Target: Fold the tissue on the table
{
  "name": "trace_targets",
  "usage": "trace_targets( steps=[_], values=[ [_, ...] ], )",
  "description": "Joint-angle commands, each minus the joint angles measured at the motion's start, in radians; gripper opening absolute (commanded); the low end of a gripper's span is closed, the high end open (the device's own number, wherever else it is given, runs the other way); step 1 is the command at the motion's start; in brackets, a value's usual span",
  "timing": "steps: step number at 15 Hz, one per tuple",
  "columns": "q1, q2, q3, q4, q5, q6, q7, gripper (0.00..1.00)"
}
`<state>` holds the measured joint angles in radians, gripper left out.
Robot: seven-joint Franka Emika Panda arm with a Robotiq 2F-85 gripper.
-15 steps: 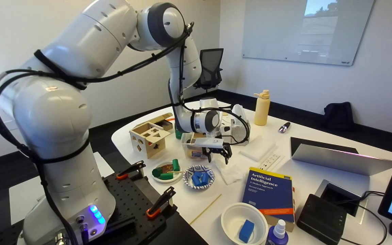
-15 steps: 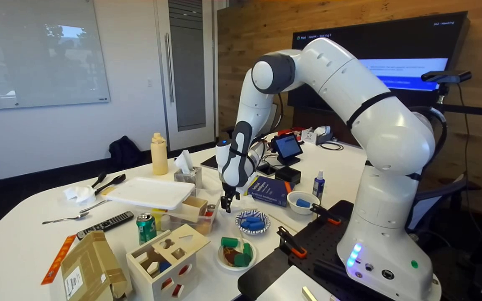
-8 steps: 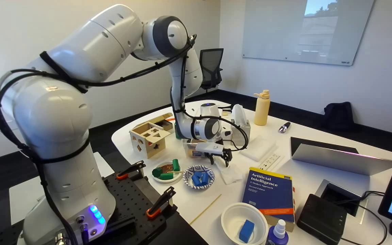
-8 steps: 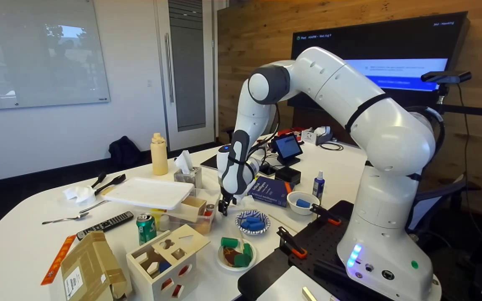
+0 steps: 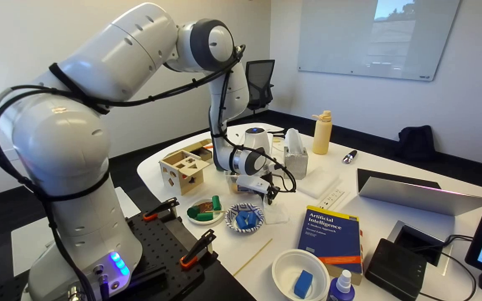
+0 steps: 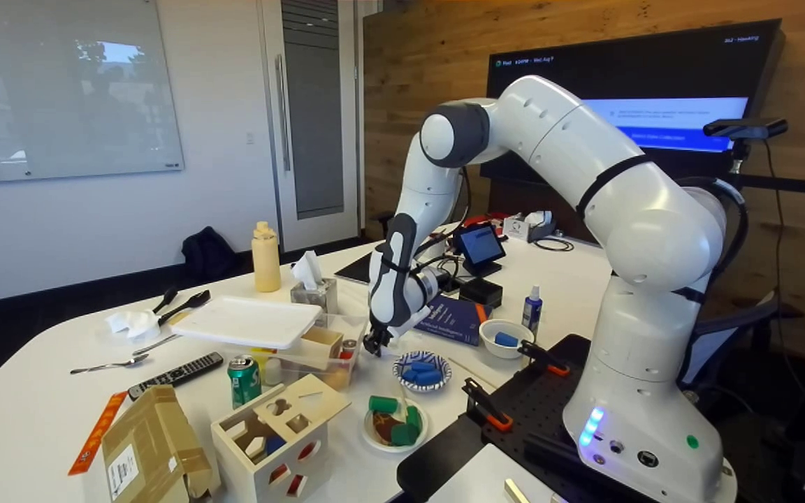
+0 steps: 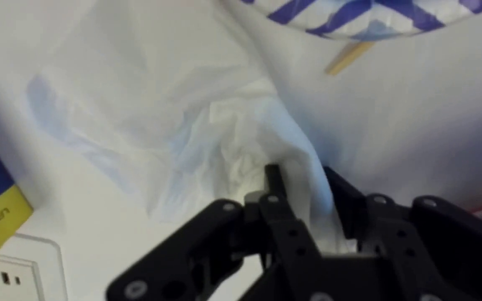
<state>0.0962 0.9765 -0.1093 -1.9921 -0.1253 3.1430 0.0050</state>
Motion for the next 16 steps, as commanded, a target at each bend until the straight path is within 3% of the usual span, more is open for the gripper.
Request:
trace_targets(
  steps=[1, 7, 10, 13, 16],
  values=[
    [-0.184, -0.024, 0.139, -0.086, 0.06, 0.081, -0.012, 0.01],
    [-0.576, 0.01, 0.392, -0.171, 0.061, 0.218, 0.002, 0.0],
    [-0.732, 0.038, 0.479, -0.189, 0.027, 0.259, 0.011, 0.0],
    [-0.841, 0.068, 0.545, -0.176, -0.017, 0.277, 0.015, 0.0],
    [-0.906, 0.095, 0.599, -0.152, -0.05, 0.266, 0.015, 0.0]
  ],
)
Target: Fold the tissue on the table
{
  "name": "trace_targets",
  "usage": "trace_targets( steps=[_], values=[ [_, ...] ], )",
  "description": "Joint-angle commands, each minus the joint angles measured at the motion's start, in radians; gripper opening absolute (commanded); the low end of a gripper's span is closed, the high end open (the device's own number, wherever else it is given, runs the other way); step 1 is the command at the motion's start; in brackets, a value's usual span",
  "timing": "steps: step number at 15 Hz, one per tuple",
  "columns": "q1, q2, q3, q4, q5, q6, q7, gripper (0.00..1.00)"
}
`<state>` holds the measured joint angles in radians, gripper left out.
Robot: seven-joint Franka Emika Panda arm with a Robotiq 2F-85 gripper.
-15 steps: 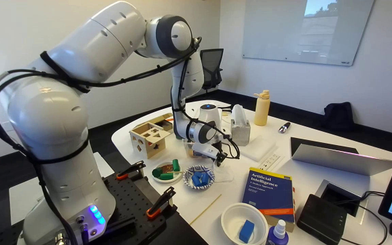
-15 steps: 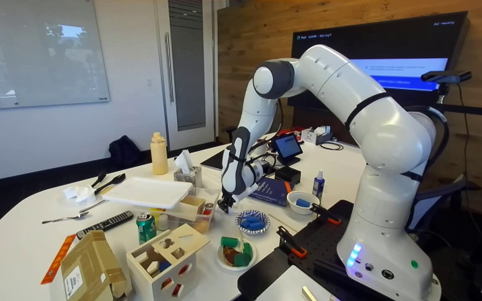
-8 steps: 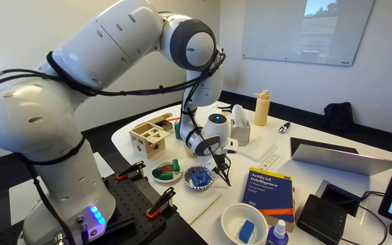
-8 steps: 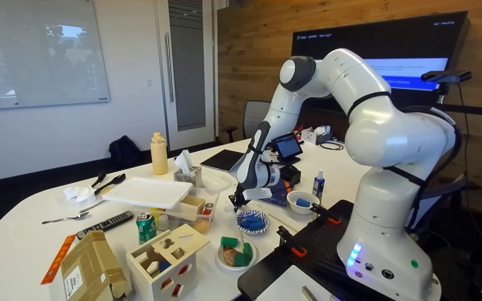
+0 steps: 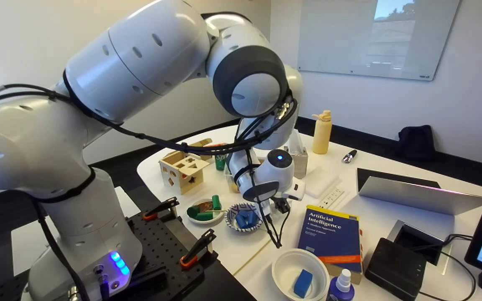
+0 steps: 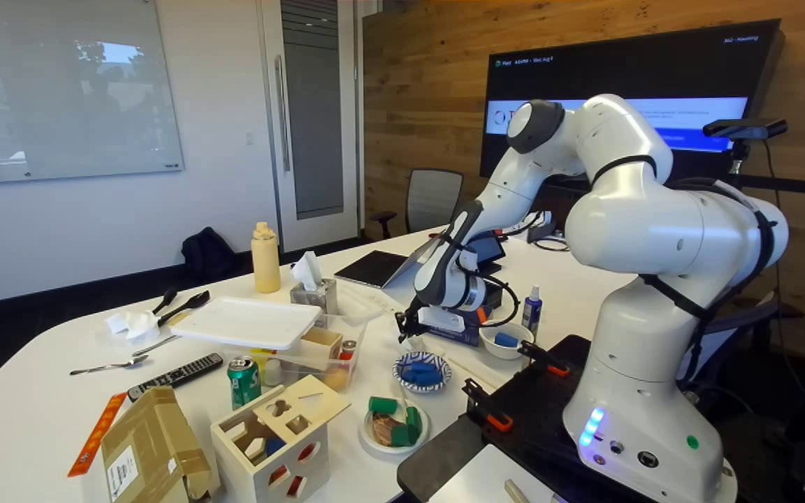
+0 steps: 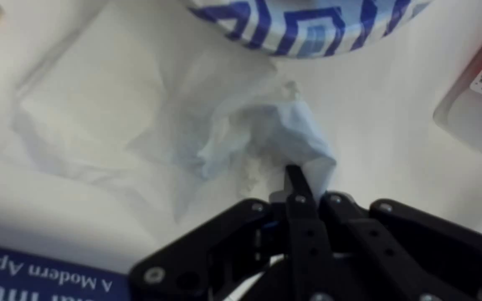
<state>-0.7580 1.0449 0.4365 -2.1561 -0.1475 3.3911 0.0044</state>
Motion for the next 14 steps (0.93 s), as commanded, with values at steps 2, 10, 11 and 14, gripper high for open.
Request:
trace_targets(
  steps=[2, 10, 11, 14],
  values=[
    [-0.059, 0.04, 0.07, 0.033, -0.035, 0.003, 0.013, 0.0],
    [0.038, 0.098, 0.054, 0.145, 0.001, 0.024, 0.034, 0.0],
    [0.047, 0.108, 0.055, 0.152, 0.006, 0.031, 0.038, 0.0],
    [0.091, 0.112, 0.038, 0.146, 0.04, 0.079, 0.07, 0.0]
  ],
)
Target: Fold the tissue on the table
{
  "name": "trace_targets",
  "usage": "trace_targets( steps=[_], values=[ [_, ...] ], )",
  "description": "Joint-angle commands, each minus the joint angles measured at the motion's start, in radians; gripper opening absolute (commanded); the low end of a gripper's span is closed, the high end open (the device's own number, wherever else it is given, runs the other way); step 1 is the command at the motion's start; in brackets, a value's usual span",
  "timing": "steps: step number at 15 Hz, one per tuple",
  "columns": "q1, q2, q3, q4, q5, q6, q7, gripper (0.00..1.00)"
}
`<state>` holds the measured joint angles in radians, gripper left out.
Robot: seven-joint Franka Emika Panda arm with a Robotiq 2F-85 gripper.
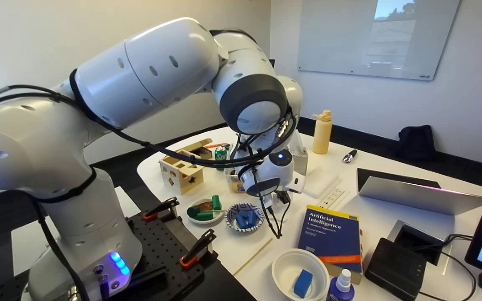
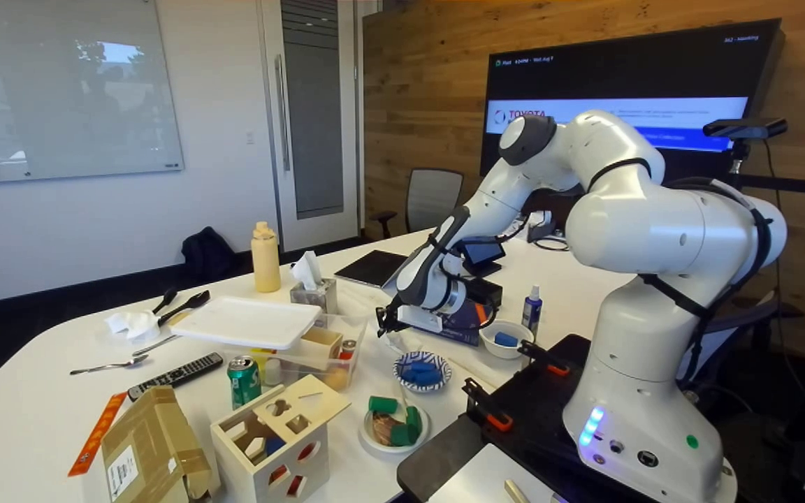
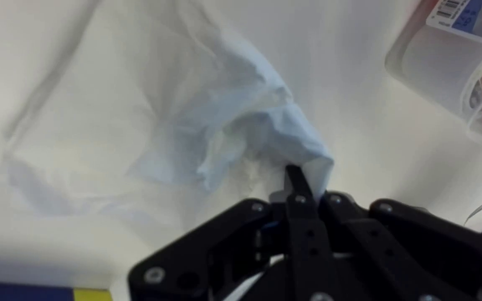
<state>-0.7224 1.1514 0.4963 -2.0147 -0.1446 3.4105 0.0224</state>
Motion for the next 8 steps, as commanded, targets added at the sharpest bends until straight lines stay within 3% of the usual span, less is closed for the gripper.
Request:
trace_targets(
  steps=[1, 4, 8],
  values=[
    [0.063, 0.005, -0.021, -0.001, 0.042, 0.076, 0.065, 0.0],
    [0.063, -0.001, -0.001, 0.034, 0.039, 0.052, 0.115, 0.0],
    [0.115, -0.034, -0.035, 0.069, 0.104, 0.052, 0.181, 0.0]
  ],
)
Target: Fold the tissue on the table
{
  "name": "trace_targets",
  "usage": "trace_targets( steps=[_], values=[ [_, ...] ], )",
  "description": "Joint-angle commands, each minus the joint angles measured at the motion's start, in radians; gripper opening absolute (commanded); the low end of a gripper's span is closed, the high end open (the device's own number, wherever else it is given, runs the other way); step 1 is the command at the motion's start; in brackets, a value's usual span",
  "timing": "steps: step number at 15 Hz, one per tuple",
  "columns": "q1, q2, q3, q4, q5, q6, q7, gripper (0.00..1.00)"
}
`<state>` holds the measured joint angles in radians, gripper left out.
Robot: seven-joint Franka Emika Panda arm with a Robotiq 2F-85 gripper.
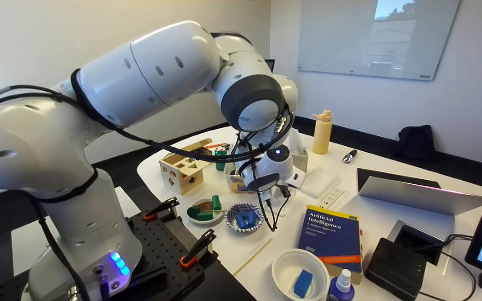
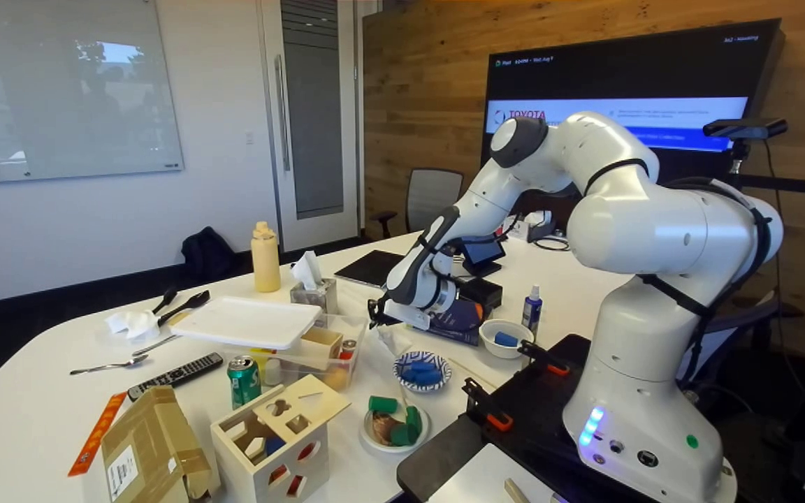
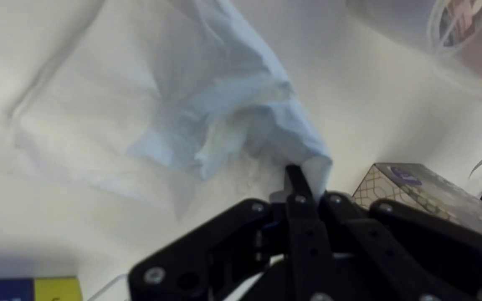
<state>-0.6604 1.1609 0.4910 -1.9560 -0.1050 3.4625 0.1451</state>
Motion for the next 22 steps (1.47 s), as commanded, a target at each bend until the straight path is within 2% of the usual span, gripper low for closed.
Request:
trace_targets(
  steps=[1, 4, 6, 11, 14, 16, 17, 22],
  values=[
    [0.074, -0.058, -0.047, 0.013, 0.094, 0.0, 0.07, 0.0],
    [0.148, -0.089, -0.109, 0.027, 0.187, -0.001, 0.11, 0.0],
    [0.221, -0.095, -0.17, 0.048, 0.259, -0.002, 0.138, 0.0],
    [0.48, -0.101, -0.364, 0.061, 0.471, -0.001, 0.203, 0.0],
    [0.613, -0.097, -0.449, 0.038, 0.576, -0.001, 0.23, 0.0],
    [0.604, -0.106, -0.411, 0.02, 0.572, -0.004, 0.236, 0.0],
    [0.603, -0.079, -0.427, 0.053, 0.553, -0.004, 0.225, 0.01],
    [0.608, -0.079, -0.421, 0.048, 0.553, -0.004, 0.229, 0.01]
  ],
)
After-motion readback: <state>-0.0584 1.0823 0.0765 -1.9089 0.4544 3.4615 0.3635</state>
